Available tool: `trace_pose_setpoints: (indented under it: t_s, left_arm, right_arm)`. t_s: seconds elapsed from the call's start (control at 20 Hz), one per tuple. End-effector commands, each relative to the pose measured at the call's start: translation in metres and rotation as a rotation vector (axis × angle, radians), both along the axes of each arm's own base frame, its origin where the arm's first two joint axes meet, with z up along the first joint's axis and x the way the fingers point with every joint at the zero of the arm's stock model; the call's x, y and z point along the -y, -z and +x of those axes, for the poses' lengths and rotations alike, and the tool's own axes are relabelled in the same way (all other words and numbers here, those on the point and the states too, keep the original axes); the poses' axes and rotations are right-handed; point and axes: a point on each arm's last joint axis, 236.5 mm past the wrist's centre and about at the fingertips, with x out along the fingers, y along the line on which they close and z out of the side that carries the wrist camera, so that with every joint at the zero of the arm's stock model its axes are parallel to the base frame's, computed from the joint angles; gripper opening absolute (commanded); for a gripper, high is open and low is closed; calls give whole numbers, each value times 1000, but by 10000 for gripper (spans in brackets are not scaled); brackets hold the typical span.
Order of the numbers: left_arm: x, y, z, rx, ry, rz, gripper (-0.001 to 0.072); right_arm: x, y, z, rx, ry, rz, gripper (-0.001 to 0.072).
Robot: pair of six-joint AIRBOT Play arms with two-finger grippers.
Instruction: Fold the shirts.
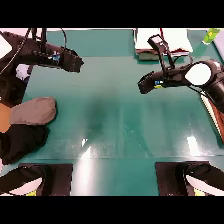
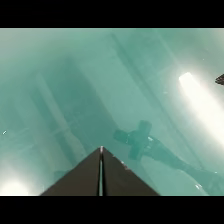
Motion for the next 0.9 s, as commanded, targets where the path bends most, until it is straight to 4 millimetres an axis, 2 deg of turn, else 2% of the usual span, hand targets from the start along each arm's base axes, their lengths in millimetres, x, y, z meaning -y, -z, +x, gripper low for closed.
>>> trace_pose_setpoints:
  t_s: [0.0, 0.55, 0.7, 0.8, 0.85]
  left_arm:
    - [0, 0, 0, 1, 0, 0, 27]
    - [0, 0, 0, 1, 0, 0, 27]
    - [3, -16, 13, 73, -20, -43, 27]
    - [-14, -13, 24, 118, -59, 33, 29]
    - [-39, -4, 33, 117, -134, 124, 231]
  right_arm:
    - [-1, 0, 0, -2, -1, 1, 21]
    - [-1, 0, 0, -1, -2, 2, 21]
    - [-1, 0, 0, -2, -2, 2, 21]
    - [-1, 0, 0, -1, -2, 2, 21]
    - [-1, 0, -1, -2, -2, 1, 21]
